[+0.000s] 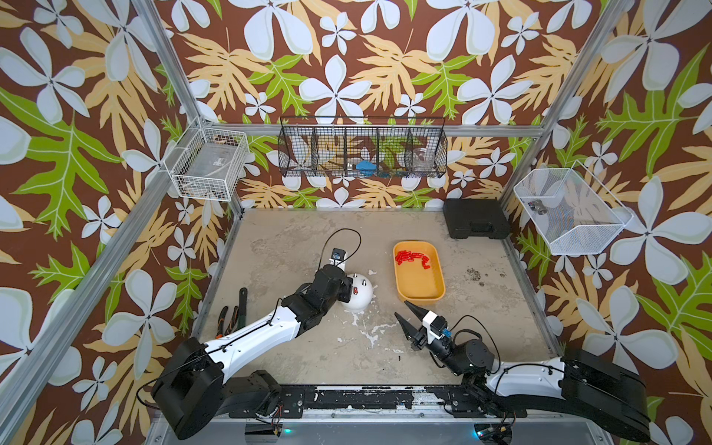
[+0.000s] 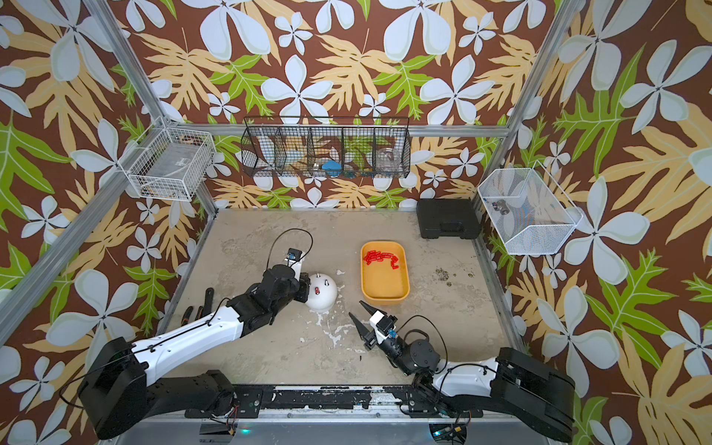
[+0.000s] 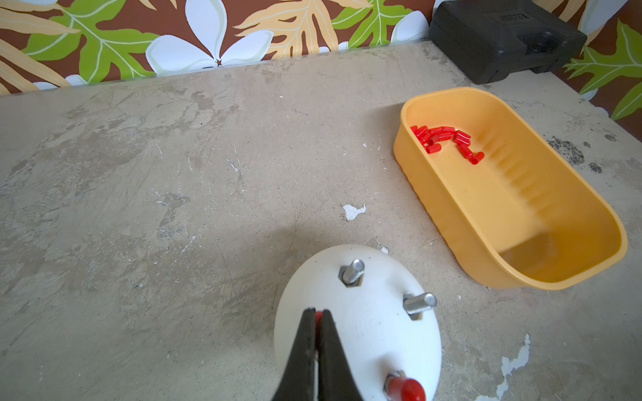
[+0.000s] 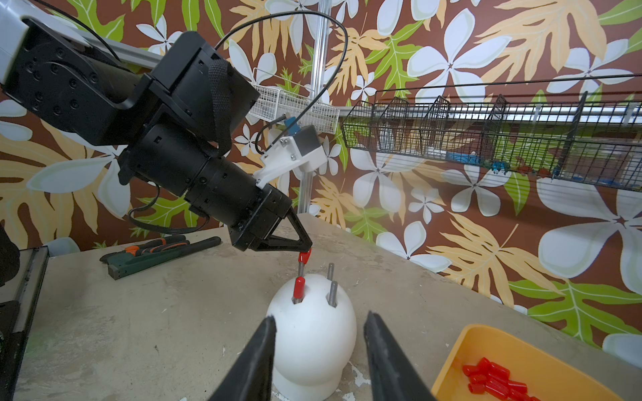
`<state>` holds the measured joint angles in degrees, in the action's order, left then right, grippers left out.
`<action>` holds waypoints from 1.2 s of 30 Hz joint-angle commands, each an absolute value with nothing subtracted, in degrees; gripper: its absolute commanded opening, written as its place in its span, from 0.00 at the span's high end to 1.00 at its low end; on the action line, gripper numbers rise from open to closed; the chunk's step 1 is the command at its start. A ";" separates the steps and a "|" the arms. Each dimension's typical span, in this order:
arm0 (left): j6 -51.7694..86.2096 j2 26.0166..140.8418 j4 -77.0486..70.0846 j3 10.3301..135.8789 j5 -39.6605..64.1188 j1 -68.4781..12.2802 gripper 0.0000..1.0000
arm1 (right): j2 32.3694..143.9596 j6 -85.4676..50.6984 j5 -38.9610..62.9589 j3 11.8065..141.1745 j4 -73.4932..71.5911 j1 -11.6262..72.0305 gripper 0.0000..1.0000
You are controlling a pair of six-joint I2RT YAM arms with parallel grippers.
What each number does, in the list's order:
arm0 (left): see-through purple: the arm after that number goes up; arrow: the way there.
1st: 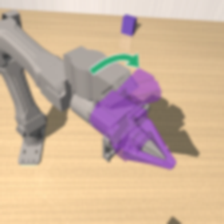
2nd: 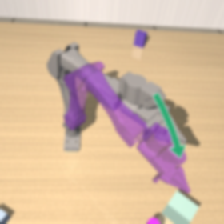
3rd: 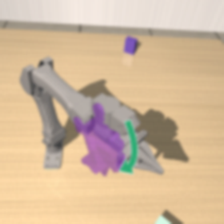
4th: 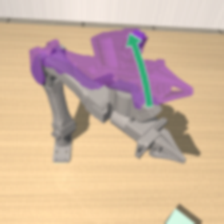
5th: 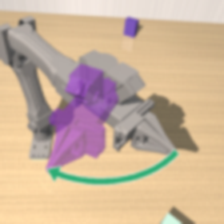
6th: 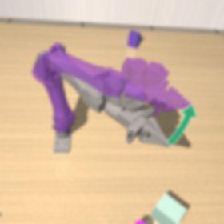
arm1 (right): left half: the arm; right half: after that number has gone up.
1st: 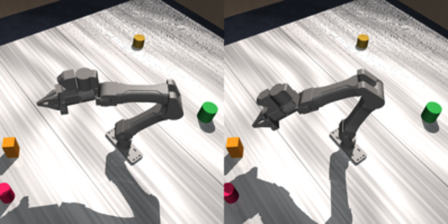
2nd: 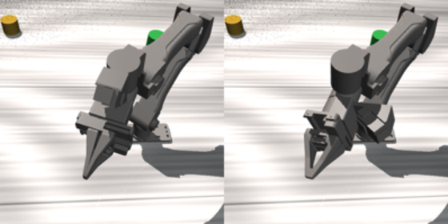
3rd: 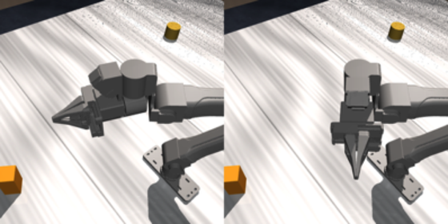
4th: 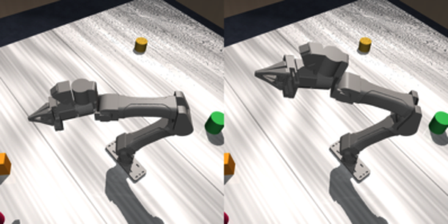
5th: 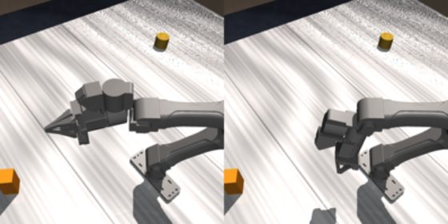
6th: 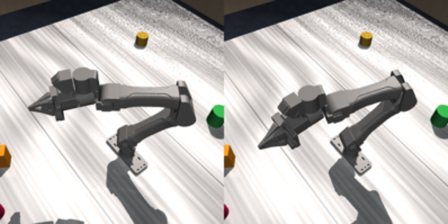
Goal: Cover the protruding screws with screw protection sleeves
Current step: Attach the screw protection sleeve to the screw.
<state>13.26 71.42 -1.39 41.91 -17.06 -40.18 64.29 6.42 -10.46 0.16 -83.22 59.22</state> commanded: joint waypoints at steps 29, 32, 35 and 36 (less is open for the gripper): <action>11.72 69.89 -2.60 38.08 -19.07 -43.24 1.00 | 63.98 6.39 -11.51 -0.42 -85.03 59.20 0.55; 10.97 69.79 -2.51 37.97 -20.12 -44.28 1.00 | 63.98 6.54 -11.78 -0.38 -85.13 59.24 0.55; 10.96 69.80 -2.56 37.55 -20.51 -44.43 1.00 | 63.81 6.59 -11.87 -0.44 -85.00 59.19 0.55; 11.11 69.58 -2.63 37.30 -20.54 -44.55 1.00 | 63.78 6.68 -12.00 -0.44 -84.91 59.23 0.55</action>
